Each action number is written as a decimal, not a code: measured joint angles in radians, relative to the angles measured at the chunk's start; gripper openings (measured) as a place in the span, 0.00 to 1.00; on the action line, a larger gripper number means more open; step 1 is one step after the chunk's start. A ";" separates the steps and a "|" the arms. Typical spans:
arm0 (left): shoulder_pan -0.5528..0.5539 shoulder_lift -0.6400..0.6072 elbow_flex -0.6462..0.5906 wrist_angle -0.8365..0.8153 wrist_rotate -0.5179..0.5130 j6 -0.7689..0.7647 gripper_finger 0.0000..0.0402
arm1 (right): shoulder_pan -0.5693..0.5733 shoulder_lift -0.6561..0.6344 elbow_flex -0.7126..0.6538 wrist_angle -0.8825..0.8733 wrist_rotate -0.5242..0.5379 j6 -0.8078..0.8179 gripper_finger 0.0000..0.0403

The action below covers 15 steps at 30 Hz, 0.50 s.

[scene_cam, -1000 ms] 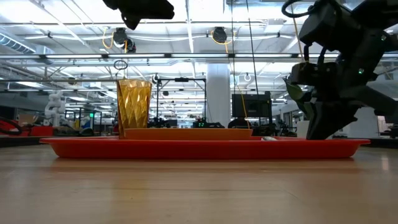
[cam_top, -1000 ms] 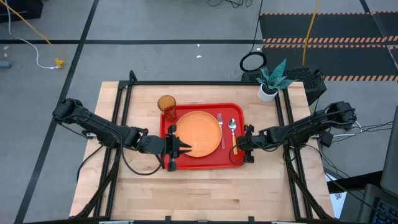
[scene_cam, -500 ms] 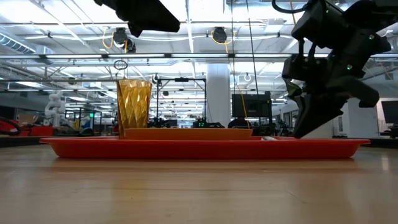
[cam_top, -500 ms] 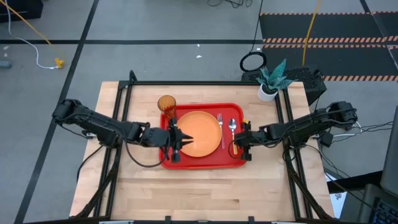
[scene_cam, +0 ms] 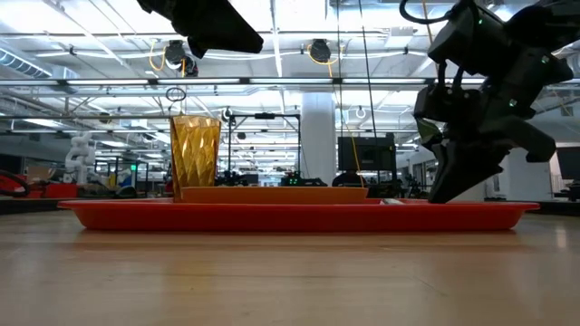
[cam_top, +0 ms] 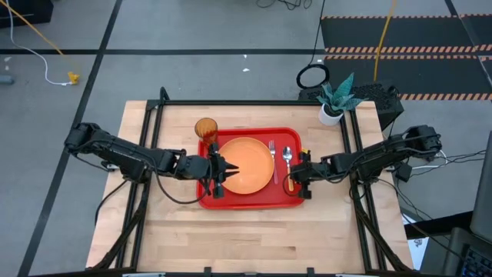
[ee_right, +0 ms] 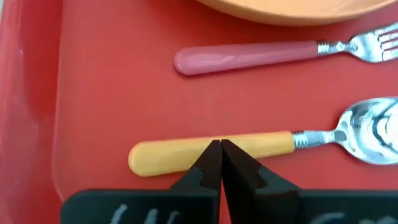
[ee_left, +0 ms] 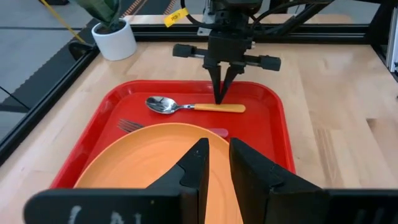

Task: Pick and place plate/cup/fork/spoon on tray
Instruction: Put the yellow spoon on the red tray to the right of the pink fork

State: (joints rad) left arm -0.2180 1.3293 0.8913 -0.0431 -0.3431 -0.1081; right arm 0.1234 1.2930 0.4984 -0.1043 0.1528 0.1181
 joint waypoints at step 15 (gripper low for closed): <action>0.000 0.000 0.000 0.000 0.000 -0.006 0.17 | 0.000 0.058 0.002 0.041 0.006 -0.015 0.00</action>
State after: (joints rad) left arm -0.2180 1.3293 0.8913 -0.0429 -0.3435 -0.1143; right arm 0.1234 1.3507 0.5003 -0.0637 0.1583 0.1030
